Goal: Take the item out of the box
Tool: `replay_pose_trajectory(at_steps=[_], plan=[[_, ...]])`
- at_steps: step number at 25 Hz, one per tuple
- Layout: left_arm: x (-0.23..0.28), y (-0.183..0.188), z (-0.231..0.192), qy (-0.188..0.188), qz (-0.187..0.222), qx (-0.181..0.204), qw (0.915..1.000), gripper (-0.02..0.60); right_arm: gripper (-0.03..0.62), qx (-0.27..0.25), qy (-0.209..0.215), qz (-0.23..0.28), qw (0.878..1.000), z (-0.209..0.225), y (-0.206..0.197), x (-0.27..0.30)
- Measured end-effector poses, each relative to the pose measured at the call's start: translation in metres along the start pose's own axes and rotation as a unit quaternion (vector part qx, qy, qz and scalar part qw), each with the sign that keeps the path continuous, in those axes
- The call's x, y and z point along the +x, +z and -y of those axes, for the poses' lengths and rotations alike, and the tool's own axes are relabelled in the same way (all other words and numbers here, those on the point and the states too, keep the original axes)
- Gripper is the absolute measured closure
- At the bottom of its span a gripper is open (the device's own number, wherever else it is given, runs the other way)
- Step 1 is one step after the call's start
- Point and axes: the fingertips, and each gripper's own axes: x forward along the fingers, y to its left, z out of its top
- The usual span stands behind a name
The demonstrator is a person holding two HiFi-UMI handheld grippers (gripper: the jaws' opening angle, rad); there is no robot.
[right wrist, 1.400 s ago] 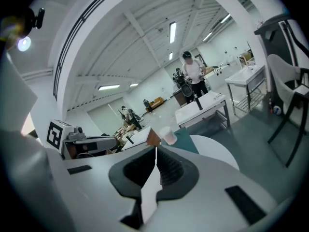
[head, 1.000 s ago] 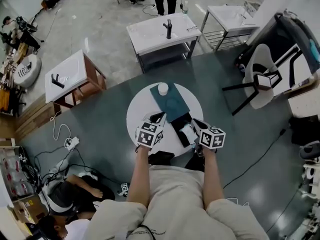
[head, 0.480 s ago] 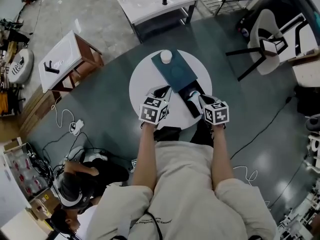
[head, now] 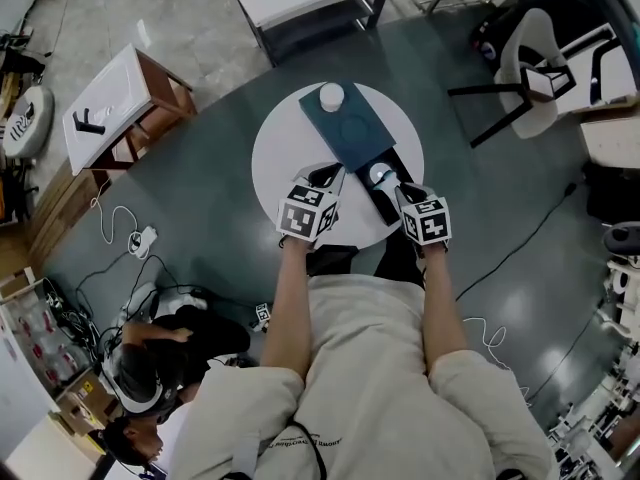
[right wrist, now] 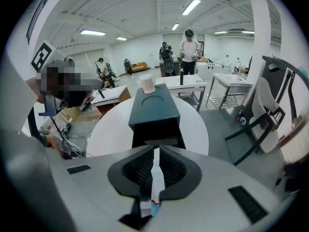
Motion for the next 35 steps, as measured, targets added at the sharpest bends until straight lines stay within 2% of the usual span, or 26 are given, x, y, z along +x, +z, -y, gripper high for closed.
replay_pose_trajectory(at_steps=[4,6,7,9,12,13,23,27,35], plan=[[0.002,-0.005,-0.002,-0.006,0.000,-0.011,0.9999,0.560,0.551,-0.017,0.021,-0.030,0.999,-0.010,-0.009,0.010],[0.001,-0.007,-0.004,-0.004,0.000,-0.017,0.9998,0.560,0.485,-0.020,0.032,-0.038,0.999,-0.013,-0.013,0.011],[0.001,-0.008,-0.006,-0.002,0.000,-0.021,0.9998,0.560,0.474,-0.024,0.033,-0.041,0.998,-0.012,-0.015,0.012],[0.002,-0.011,-0.009,0.000,0.000,-0.026,0.9997,0.560,0.443,-0.036,0.026,-0.051,0.998,-0.007,-0.018,0.016],[0.008,-0.014,-0.016,0.004,-0.001,-0.032,0.9995,0.560,0.336,-0.064,0.009,-0.079,0.995,0.004,-0.026,0.028],[0.011,-0.016,-0.019,0.007,0.000,-0.037,0.9993,0.560,0.326,-0.078,0.003,-0.090,0.993,0.007,-0.030,0.032],[0.000,-0.035,-0.034,0.035,0.005,-0.083,0.9959,0.560,0.316,-0.152,-0.003,-0.140,0.978,0.002,-0.046,0.058],[-0.003,-0.036,-0.036,0.041,0.007,-0.089,0.9951,0.560,0.316,-0.177,-0.023,-0.152,0.972,0.006,-0.046,0.068],[-0.005,-0.046,-0.034,0.036,-0.002,-0.085,0.9957,0.560,0.324,-0.171,-0.045,-0.169,0.970,0.009,-0.051,0.078]])
